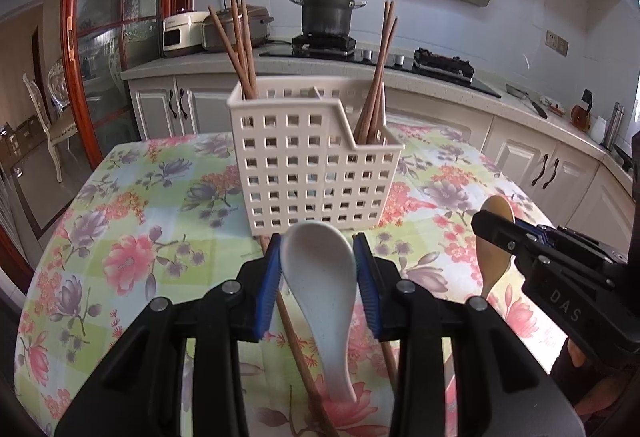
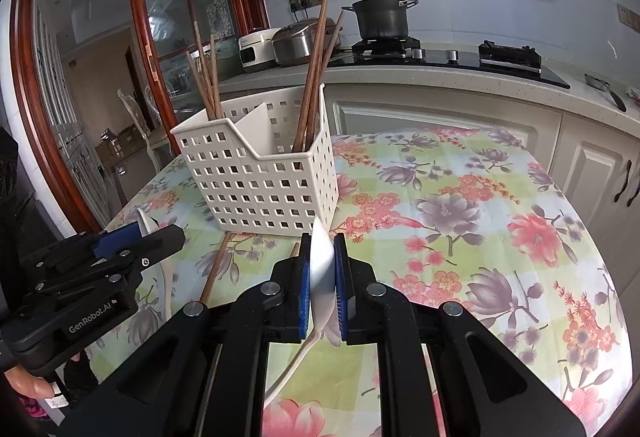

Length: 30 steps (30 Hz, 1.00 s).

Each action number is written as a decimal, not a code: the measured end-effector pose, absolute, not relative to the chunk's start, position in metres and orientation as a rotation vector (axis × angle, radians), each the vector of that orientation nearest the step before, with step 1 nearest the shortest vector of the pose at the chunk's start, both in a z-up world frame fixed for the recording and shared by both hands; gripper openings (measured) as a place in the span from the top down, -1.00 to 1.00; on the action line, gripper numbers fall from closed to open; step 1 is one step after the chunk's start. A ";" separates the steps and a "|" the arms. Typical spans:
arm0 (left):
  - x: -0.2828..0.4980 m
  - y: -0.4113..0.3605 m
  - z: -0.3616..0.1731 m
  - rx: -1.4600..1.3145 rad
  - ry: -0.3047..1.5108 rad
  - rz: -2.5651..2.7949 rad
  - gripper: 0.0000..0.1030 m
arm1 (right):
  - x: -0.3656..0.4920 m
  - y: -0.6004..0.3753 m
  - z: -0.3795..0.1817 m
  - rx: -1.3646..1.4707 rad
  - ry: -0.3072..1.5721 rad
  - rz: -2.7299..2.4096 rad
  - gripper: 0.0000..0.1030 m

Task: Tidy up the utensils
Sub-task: 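Grasp a white spoon by its handle with the right tool, then lift the white spoon with the right tool while the left tool moves to another spoon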

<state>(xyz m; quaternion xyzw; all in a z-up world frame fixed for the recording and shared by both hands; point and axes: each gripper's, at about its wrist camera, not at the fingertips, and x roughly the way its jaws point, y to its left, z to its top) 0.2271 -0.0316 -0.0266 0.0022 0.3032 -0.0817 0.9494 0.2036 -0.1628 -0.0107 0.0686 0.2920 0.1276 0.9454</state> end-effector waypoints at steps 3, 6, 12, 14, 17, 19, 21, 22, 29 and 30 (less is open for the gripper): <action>0.228 -0.030 -0.014 0.008 0.589 -0.160 0.34 | 0.206 -0.161 -0.001 0.129 0.566 0.256 0.78; 0.231 -0.029 -0.004 0.011 0.574 -0.157 0.66 | 0.210 -0.158 0.009 0.114 0.537 0.259 0.78; 0.246 -0.027 0.005 0.024 0.579 -0.177 0.97 | 0.218 -0.153 0.021 0.101 0.507 0.259 0.78; 0.251 -0.021 0.004 0.010 0.585 -0.170 0.97 | 0.218 -0.153 0.021 0.105 0.508 0.259 0.78; 0.252 -0.008 0.000 -0.041 0.597 -0.169 0.89 | 0.218 -0.153 0.021 0.105 0.513 0.262 0.78; 0.250 0.001 -0.004 -0.075 0.619 -0.165 0.68 | 0.219 -0.151 0.018 0.101 0.525 0.268 0.78; 0.246 0.007 -0.010 -0.089 0.626 -0.153 0.51 | 0.218 -0.149 0.014 0.101 0.533 0.274 0.78; 0.242 0.010 -0.014 -0.096 0.631 -0.147 0.43 | 0.217 -0.147 0.012 0.101 0.537 0.277 0.78; 0.209 0.024 -0.048 -0.046 0.639 -0.068 -0.11 | 0.211 -0.142 0.002 0.115 0.558 0.293 0.78; 0.205 0.027 -0.053 -0.040 0.647 -0.059 -0.13 | 0.211 -0.142 0.001 0.118 0.563 0.293 0.78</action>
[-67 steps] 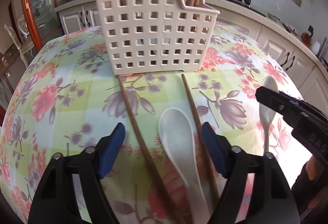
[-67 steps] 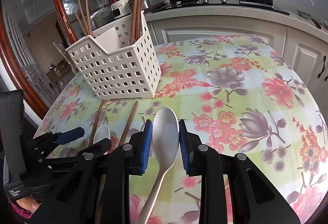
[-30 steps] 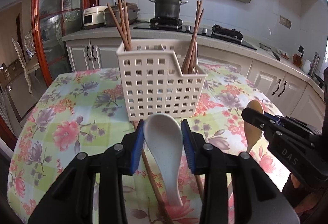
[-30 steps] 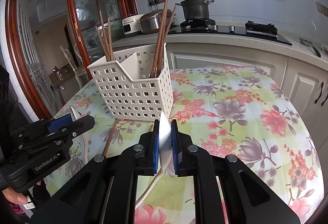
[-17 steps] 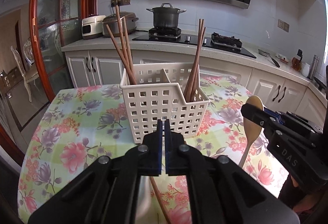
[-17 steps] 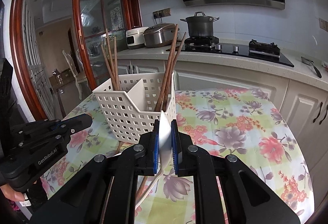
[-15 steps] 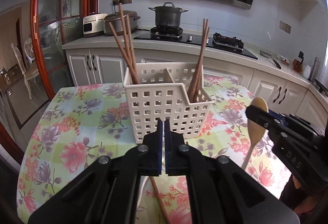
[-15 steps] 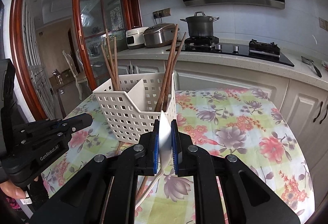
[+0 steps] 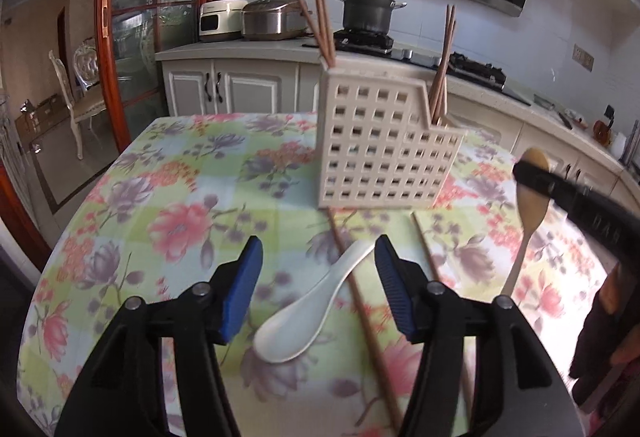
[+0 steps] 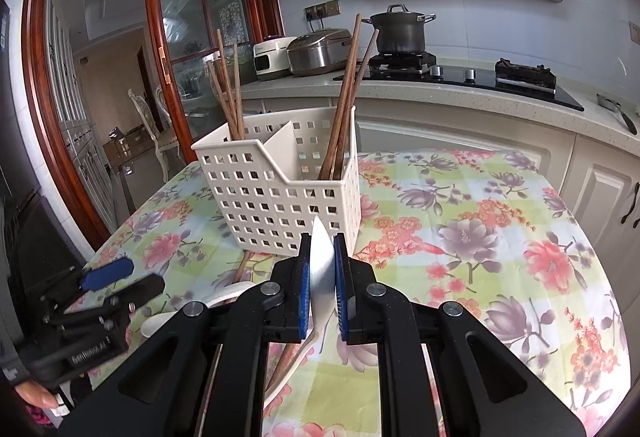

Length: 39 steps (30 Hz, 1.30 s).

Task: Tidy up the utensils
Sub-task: 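Lift the white spoon with the right tool while the left tool moves to another spoon, then carry the spoon toward the basket with the right tool while the left tool approaches another spoon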

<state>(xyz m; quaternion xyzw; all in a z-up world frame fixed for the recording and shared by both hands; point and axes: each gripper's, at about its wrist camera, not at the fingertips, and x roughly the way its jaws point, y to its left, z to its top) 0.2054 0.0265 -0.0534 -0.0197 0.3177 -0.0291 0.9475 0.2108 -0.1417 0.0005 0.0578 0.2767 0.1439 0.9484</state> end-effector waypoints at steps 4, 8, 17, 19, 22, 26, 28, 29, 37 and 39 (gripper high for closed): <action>0.192 0.036 -0.076 -0.031 0.689 -0.044 -0.15 | 0.209 -0.139 -0.004 0.116 0.577 0.293 0.78; 0.180 0.041 -0.098 -0.024 0.742 -0.041 -0.15 | 0.208 -0.135 -0.004 0.113 0.578 0.299 0.78; 0.183 0.048 -0.099 0.009 0.770 0.038 -0.14 | 0.207 -0.122 -0.002 0.096 0.574 0.319 0.78; 0.183 0.048 -0.099 0.005 0.773 0.035 -0.14 | 0.208 -0.124 -0.002 0.102 0.575 0.316 0.78; 0.185 0.043 -0.100 0.035 0.781 0.054 -0.14 | 0.209 -0.127 -0.001 0.111 0.573 0.312 0.78; 0.195 0.043 -0.109 0.045 0.856 0.067 -0.14 | 0.207 -0.129 0.000 0.116 0.569 0.313 0.77; 0.197 0.045 -0.109 0.048 0.856 0.083 -0.14 | 0.207 -0.130 0.000 0.119 0.568 0.311 0.77; 0.199 0.046 -0.109 0.061 0.849 0.100 -0.14 | 0.207 -0.130 0.000 0.119 0.568 0.310 0.78; 0.237 0.061 -0.105 0.073 0.855 0.156 -0.14 | 0.212 -0.129 -0.005 0.122 0.581 0.304 0.77; 0.254 0.065 -0.106 0.065 0.871 0.157 -0.15 | 0.215 -0.130 -0.006 0.128 0.585 0.301 0.77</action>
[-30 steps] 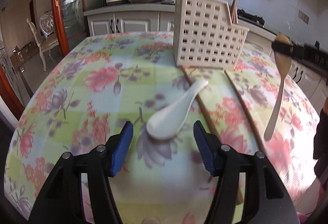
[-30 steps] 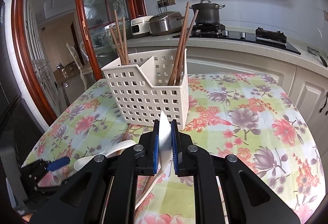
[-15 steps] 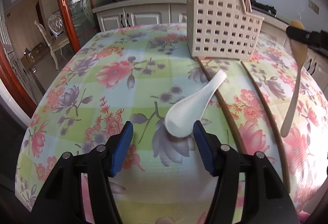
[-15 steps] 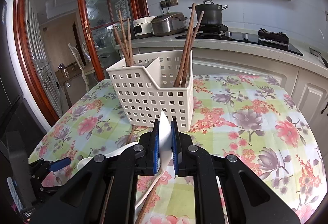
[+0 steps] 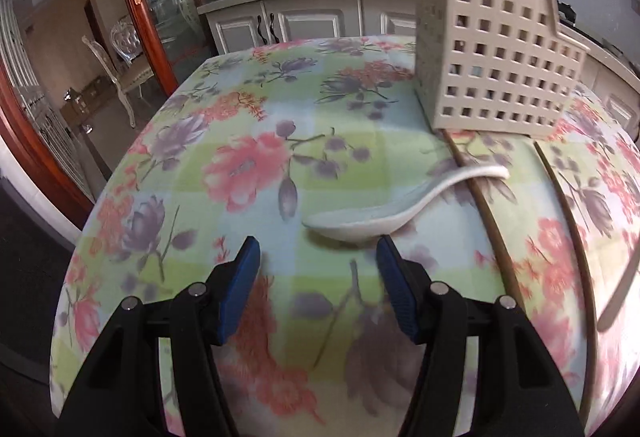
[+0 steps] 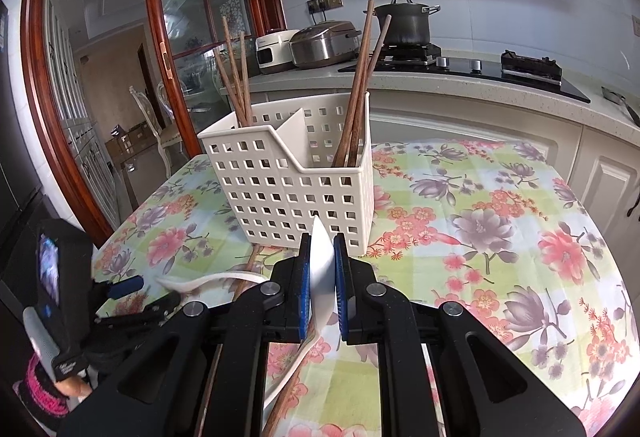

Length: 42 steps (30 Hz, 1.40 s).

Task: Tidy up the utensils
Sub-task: 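Carry the spoon toward the basket with the right tool while the left tool approaches another spoon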

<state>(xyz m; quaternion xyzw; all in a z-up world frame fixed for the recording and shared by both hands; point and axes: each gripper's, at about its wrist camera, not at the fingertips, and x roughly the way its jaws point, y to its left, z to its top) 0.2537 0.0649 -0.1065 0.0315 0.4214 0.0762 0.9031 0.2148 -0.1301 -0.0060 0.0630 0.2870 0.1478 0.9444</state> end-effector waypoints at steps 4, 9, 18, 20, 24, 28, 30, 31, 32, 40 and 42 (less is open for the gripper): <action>0.276 0.067 -0.103 0.072 0.850 0.180 -0.15 | 0.221 -0.133 -0.009 0.130 0.594 0.291 0.77; 0.302 0.067 -0.096 0.067 0.813 0.217 -0.15 | 0.229 -0.138 -0.012 0.140 0.603 0.278 0.77; 0.307 0.060 -0.083 -0.013 0.758 0.151 -0.15 | 0.235 -0.140 -0.016 0.152 0.609 0.285 0.77; 0.311 0.054 -0.086 -0.018 0.772 0.142 -0.15 | 0.234 -0.139 -0.015 0.147 0.606 0.291 0.77; 0.317 0.044 -0.096 -0.009 0.803 0.140 -0.16 | 0.231 -0.144 -0.012 0.146 0.594 0.288 0.77; 0.317 0.040 -0.096 0.030 0.817 0.149 -0.17 | 0.231 -0.152 -0.010 0.164 0.588 0.277 0.77; 0.315 0.043 -0.096 0.044 0.835 0.150 -0.17 | 0.231 -0.154 -0.010 0.172 0.586 0.278 0.77; 0.315 0.045 -0.096 0.039 0.846 0.150 -0.17 | 0.230 -0.153 -0.009 0.174 0.585 0.279 0.77; 0.315 0.050 -0.097 0.022 0.861 0.146 -0.17 | 0.230 -0.152 -0.009 0.174 0.584 0.282 0.77; 0.313 0.048 -0.101 -0.002 0.868 0.108 -0.17 | 0.226 -0.141 -0.007 0.155 0.579 0.299 0.77; 0.316 0.041 -0.101 0.009 0.863 0.108 -0.17 | 0.226 -0.142 -0.006 0.157 0.577 0.298 0.77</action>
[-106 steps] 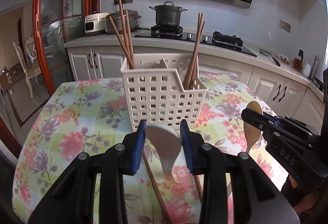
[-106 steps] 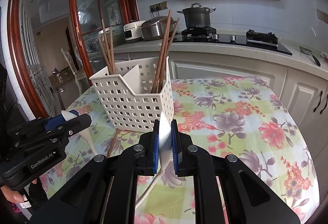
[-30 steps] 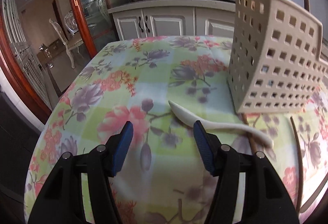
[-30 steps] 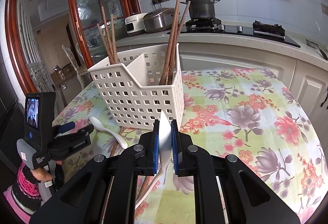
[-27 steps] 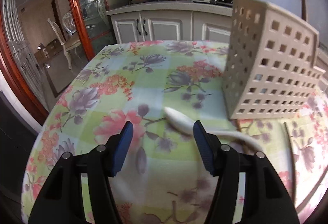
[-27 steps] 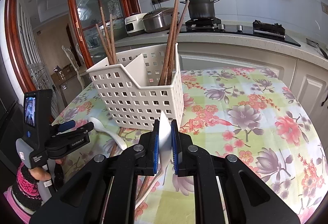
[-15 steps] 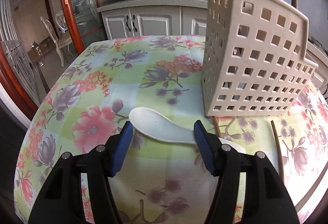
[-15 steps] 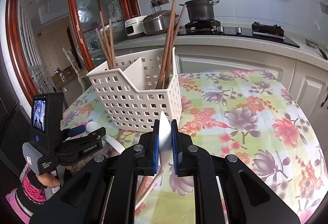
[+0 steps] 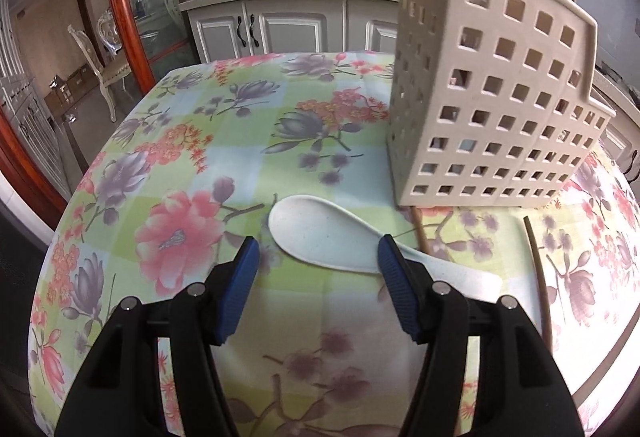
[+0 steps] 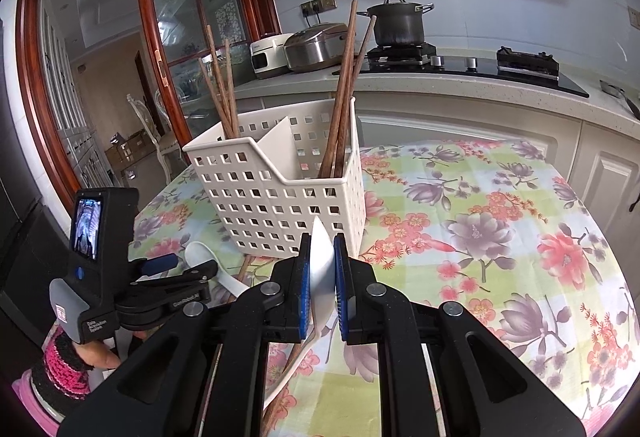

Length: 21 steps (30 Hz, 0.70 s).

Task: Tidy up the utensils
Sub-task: 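Carry the spoon toward the basket with the right tool while the left tool approaches another spoon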

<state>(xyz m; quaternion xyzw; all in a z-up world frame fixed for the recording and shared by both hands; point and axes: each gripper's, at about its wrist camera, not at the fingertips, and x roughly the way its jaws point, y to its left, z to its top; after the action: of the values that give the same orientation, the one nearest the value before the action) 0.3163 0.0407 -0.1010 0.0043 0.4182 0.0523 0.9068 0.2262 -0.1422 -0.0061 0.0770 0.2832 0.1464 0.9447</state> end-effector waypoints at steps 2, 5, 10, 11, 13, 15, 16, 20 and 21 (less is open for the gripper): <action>0.319 0.038 -0.101 -0.004 0.865 0.106 -0.17 | 0.226 -0.145 -0.006 0.158 0.575 0.294 0.77; 0.313 0.038 -0.094 -0.046 0.836 0.103 -0.16 | 0.226 -0.152 -0.006 0.164 0.570 0.282 0.77; 0.314 0.030 -0.089 -0.081 0.808 0.113 -0.17 | 0.226 -0.159 -0.008 0.180 0.570 0.276 0.77; 0.316 0.028 -0.089 -0.086 0.809 0.116 -0.17 | 0.225 -0.159 -0.008 0.179 0.569 0.278 0.77; 0.320 0.024 -0.091 -0.097 0.808 0.123 -0.17 | 0.222 -0.162 -0.008 0.180 0.566 0.278 0.77; 0.324 0.018 -0.093 -0.090 0.818 0.124 -0.17 | 0.220 -0.166 -0.008 0.186 0.563 0.274 0.77; 0.325 0.016 -0.096 -0.084 0.828 0.122 -0.17 | 0.220 -0.168 -0.008 0.191 0.563 0.273 0.77; 0.319 0.012 -0.105 -0.056 0.872 0.113 -0.17 | 0.218 -0.175 -0.006 0.207 0.553 0.268 0.77; 0.315 0.013 -0.107 -0.048 0.881 0.111 -0.17 | 0.218 -0.176 -0.006 0.210 0.552 0.270 0.77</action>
<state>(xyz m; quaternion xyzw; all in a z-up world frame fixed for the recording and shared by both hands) 0.3153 0.0126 -0.1067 -0.0230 0.4262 0.0538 0.9027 0.2181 -0.1756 -0.0060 0.1034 0.2711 0.1329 0.9477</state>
